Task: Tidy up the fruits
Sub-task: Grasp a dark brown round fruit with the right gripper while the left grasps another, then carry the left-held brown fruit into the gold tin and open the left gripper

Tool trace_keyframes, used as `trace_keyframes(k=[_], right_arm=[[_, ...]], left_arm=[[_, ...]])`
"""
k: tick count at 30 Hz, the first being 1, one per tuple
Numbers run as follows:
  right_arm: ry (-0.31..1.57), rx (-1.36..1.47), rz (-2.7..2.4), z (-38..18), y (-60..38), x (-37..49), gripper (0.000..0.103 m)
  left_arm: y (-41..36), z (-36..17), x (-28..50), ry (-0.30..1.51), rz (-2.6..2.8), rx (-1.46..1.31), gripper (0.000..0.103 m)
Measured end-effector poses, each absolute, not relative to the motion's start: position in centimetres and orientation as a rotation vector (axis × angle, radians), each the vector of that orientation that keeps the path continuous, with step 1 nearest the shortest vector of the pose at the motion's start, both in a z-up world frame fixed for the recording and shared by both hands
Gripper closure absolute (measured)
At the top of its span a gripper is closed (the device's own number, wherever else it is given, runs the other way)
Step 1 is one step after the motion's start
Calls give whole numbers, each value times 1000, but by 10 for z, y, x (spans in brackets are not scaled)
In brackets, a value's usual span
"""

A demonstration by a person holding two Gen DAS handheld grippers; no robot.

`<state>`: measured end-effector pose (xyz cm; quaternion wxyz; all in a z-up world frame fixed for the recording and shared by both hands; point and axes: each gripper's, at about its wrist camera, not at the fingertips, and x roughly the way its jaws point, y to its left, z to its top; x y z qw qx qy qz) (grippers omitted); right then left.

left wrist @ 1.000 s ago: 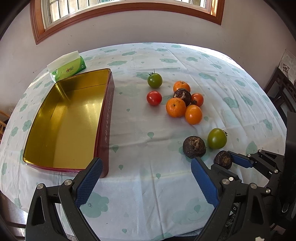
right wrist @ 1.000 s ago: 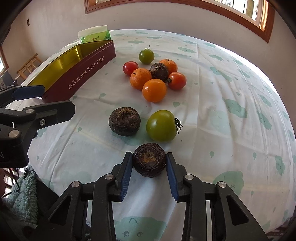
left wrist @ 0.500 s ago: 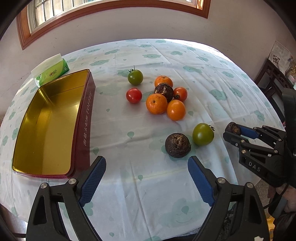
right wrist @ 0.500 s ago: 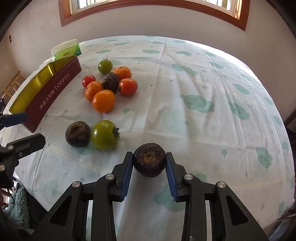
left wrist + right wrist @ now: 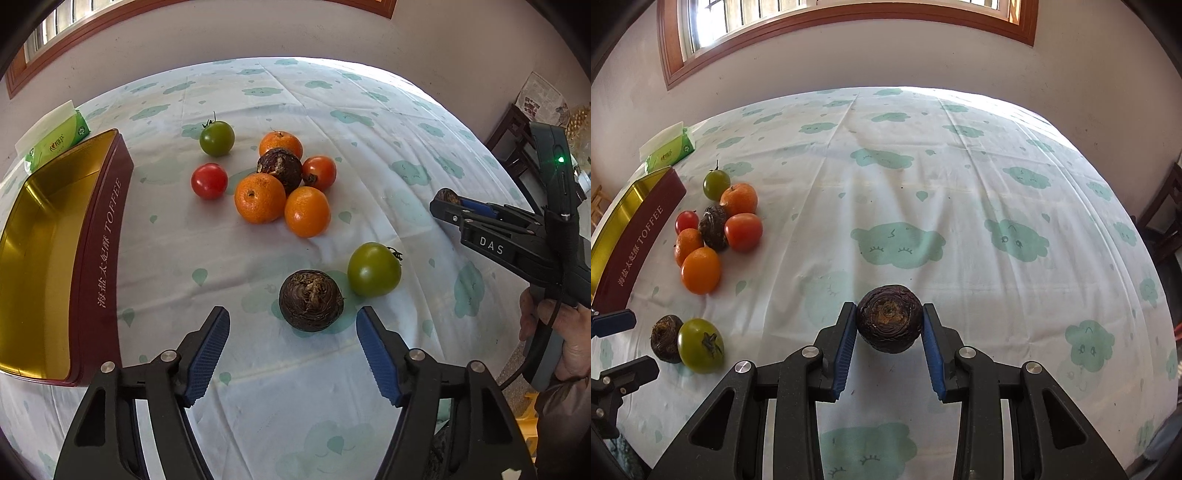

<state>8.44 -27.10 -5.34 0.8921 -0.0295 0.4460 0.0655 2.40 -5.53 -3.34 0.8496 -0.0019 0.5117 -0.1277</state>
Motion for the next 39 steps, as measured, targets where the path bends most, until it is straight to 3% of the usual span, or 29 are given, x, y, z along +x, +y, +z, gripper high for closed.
trace_keyframes(k=[7, 19, 22, 39], right_arm=[[920, -32, 138, -61, -276, 91, 67], [877, -53, 128, -64, -273, 101, 67], [869, -55, 125, -65, -273, 100, 67], [854, -51, 121, -65, -273, 98, 67]], left_arm=[[-59, -40, 35, 1095, -271, -2, 51], [-64, -48, 38, 1101, -288, 3, 55], [-65, -47, 39, 1102, -307, -10, 65], [-33, -9, 37, 1043, -276, -58, 66]])
